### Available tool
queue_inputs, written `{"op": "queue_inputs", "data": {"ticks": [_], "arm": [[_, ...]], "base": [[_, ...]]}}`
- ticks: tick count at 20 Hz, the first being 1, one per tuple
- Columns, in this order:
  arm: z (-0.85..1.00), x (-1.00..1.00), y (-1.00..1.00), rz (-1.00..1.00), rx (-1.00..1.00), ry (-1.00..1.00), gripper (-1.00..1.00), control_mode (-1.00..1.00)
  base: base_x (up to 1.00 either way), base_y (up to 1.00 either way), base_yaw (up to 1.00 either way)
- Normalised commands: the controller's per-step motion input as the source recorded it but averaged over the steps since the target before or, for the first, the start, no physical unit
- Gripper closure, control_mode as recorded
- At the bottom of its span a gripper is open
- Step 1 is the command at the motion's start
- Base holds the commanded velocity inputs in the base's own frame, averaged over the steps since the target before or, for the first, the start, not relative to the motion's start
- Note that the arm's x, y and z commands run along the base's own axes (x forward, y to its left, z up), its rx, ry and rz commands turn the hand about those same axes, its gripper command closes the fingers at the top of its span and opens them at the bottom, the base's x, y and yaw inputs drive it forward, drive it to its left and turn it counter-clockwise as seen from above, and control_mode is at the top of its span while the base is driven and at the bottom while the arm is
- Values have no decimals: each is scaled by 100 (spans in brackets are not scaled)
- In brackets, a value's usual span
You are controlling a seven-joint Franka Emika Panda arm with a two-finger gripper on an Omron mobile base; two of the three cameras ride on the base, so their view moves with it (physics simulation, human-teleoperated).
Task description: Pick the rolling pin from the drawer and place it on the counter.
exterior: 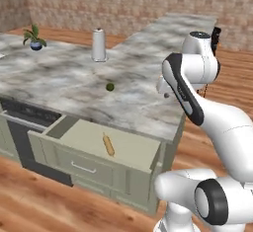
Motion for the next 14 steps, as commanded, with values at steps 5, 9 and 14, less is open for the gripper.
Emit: {"op": "queue_inputs", "data": {"ticks": [5,9,14], "arm": [[0,0,0,0,0,0,-100,100],[0,0,0,0,0,0,-100,100],[0,0,0,0,0,0,-100,100]], "base": [[2,-52,50],[11,-64,50],[14,-70,51]]}}
